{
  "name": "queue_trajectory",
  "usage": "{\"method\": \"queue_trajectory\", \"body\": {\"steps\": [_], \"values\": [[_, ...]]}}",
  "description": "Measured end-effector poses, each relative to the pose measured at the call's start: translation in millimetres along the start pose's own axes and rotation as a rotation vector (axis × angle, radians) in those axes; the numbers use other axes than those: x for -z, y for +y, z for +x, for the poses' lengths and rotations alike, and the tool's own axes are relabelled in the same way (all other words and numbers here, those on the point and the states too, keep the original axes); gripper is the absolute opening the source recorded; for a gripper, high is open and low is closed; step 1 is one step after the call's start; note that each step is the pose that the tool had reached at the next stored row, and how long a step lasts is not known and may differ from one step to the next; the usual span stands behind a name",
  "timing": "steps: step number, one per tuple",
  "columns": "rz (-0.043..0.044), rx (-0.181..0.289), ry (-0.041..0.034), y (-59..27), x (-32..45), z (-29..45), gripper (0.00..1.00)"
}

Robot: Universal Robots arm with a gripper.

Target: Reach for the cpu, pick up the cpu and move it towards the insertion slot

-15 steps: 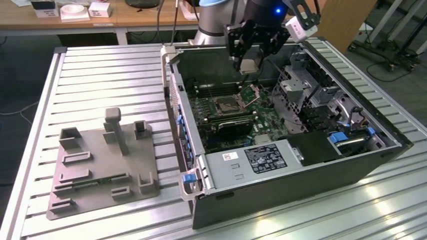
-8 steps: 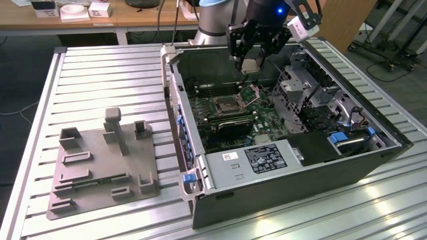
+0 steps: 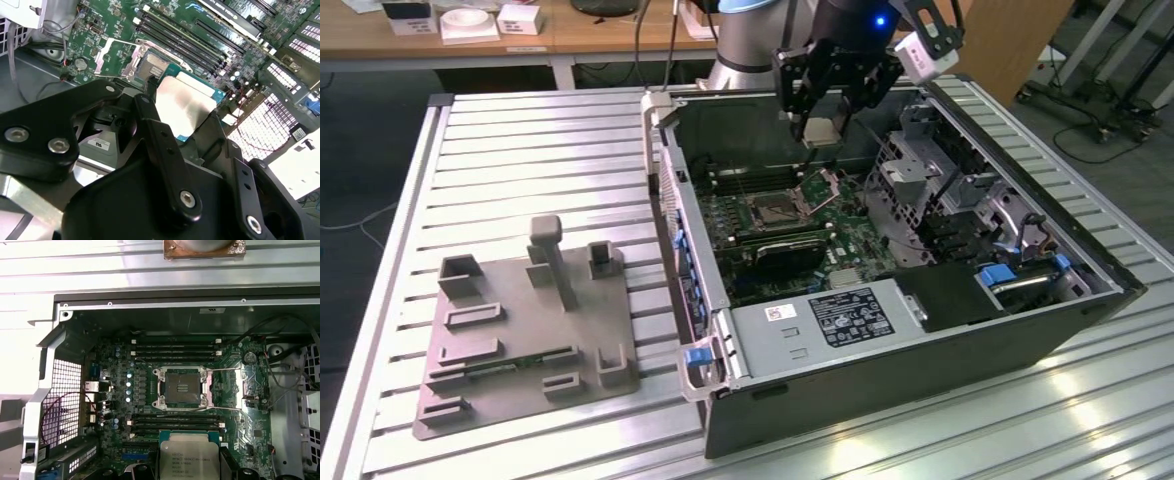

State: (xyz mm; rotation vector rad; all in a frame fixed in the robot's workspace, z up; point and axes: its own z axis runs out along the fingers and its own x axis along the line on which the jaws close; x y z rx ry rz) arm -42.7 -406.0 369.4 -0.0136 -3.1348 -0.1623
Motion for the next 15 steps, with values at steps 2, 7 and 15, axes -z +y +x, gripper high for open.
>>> {"method": "queue_trajectory", "body": {"steps": [2,7,15], "values": [[0.0,0.0,0.0,1.3,-0.2,-0.8,0.54],[0.0002,0.0,0.0,9.6,-1.2,-1.2,0.54],[-0.0003,0.0,0.0,20.3,-2.7,-1.1,0.54]]}}
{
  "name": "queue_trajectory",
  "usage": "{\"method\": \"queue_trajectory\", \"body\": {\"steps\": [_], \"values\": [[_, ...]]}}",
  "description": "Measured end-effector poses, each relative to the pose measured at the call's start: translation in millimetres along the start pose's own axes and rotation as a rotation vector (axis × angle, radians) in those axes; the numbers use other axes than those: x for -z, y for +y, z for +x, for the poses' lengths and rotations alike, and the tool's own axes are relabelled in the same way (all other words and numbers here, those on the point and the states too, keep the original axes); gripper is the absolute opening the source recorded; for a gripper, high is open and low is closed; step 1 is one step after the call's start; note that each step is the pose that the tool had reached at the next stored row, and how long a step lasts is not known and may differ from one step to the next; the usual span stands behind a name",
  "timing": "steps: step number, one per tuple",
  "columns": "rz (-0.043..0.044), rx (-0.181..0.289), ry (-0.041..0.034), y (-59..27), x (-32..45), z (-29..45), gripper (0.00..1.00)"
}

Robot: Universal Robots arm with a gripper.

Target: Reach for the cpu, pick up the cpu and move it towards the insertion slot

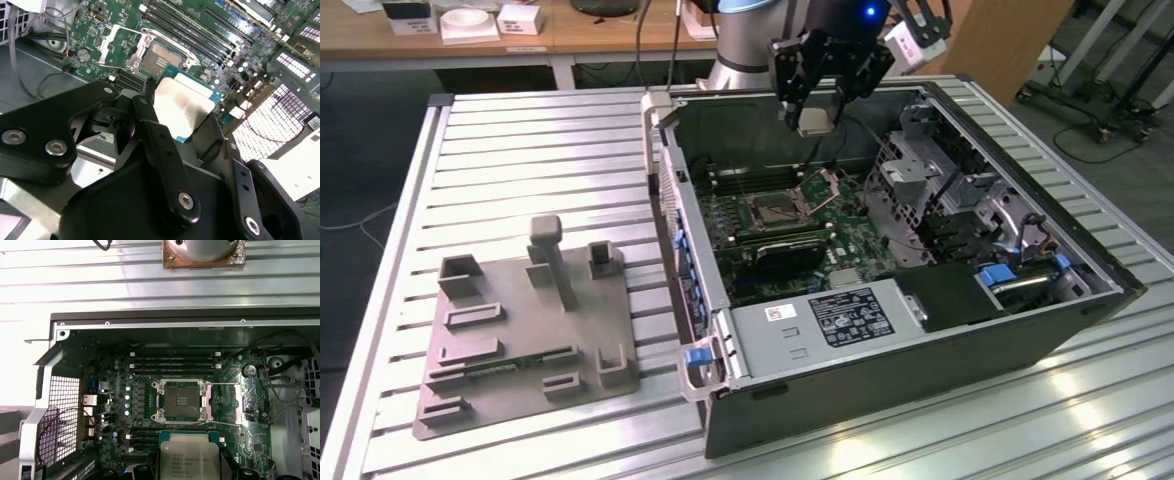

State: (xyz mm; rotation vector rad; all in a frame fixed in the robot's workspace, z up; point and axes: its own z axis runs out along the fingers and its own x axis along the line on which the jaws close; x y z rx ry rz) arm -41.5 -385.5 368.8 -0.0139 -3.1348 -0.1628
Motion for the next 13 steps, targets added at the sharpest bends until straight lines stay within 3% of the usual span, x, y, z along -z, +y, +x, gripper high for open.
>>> {"method": "queue_trajectory", "body": {"steps": [13], "values": [[0.0,0.0,0.0,2.5,-0.3,0.1,0.54]]}}
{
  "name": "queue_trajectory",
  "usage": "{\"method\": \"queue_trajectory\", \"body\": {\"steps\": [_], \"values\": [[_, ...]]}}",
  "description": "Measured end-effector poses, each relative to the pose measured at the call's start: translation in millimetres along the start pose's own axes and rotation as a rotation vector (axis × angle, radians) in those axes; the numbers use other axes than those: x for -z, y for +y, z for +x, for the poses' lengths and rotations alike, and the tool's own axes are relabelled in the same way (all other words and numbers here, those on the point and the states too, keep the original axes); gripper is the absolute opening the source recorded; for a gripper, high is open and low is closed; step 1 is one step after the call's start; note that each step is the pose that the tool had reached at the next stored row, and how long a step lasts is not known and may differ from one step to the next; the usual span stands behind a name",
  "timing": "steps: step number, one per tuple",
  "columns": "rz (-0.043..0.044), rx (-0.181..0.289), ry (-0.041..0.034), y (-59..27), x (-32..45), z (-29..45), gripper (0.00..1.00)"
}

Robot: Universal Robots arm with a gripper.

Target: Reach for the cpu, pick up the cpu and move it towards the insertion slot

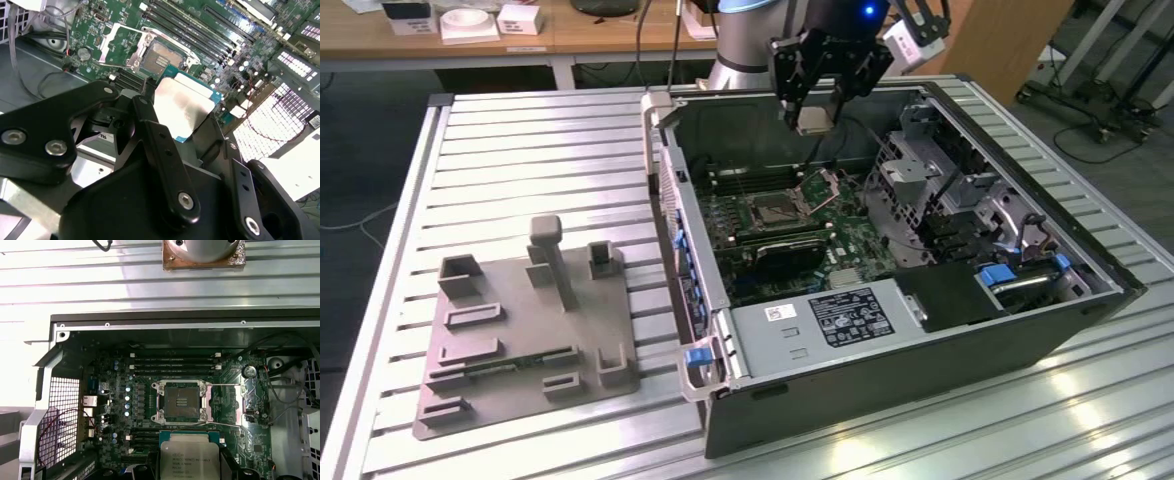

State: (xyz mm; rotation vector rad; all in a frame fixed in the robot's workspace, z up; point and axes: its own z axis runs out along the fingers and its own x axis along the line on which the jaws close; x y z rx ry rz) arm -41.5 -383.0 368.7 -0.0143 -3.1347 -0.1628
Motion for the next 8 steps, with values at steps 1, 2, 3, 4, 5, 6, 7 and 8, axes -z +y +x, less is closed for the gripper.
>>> {"method": "queue_trajectory", "body": {"steps": [1,2,3,4,5,6,7,8], "values": [[0.0,0.0,0.0,1.3,-0.1,-0.1,0.54],[0.0,0.0,0.0,3.3,-0.4,-0.1,0.54],[0.0,0.0,0.0,5.4,-0.6,-0.3,0.54],[0.0,0.0,0.0,7.9,-1.0,-0.5,0.54],[0.0,0.0,0.0,10.5,-1.4,-0.6,0.54],[0.0,0.0,0.0,13.5,-1.9,-0.7,0.54],[0.0,0.0,0.0,15.8,-2.2,-0.7,0.54],[0.0,0.0,0.0,17.2,-2.5,-0.7,0.54]]}}
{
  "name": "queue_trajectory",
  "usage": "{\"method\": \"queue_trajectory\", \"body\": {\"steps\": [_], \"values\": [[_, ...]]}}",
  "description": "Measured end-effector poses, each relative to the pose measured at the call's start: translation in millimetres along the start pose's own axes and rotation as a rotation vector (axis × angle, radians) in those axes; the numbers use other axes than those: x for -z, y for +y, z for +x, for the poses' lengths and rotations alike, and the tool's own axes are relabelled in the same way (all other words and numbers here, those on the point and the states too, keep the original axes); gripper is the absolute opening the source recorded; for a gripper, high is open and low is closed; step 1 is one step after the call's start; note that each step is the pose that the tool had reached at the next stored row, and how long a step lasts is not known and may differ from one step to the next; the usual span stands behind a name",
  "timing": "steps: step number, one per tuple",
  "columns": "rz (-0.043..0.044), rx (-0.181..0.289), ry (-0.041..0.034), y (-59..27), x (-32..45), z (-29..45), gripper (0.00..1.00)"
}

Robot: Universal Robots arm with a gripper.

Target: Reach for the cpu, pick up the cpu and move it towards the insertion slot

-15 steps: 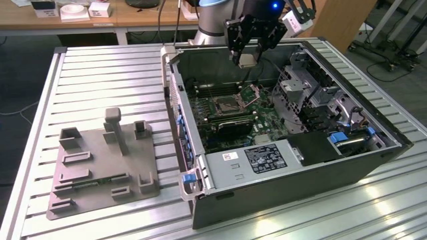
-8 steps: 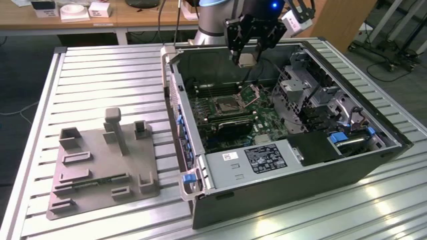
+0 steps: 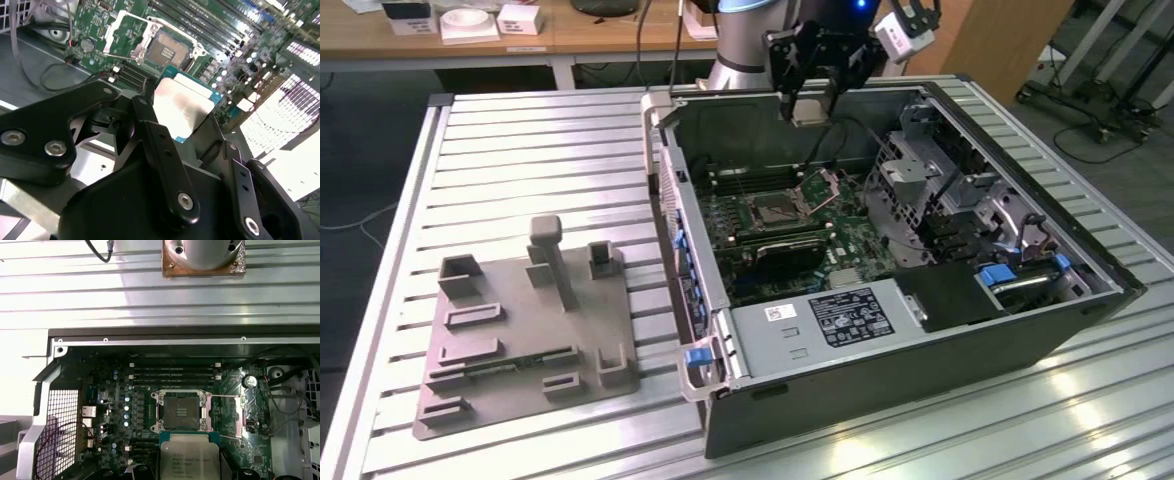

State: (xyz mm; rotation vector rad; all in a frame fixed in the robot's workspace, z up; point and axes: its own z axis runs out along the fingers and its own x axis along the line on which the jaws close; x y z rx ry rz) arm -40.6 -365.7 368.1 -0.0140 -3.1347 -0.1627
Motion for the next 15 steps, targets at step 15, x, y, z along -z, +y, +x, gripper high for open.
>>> {"method": "queue_trajectory", "body": {"steps": [15], "values": [[-0.001,0.0,0.0001,8.2,-2.7,0.1,0.54]]}}
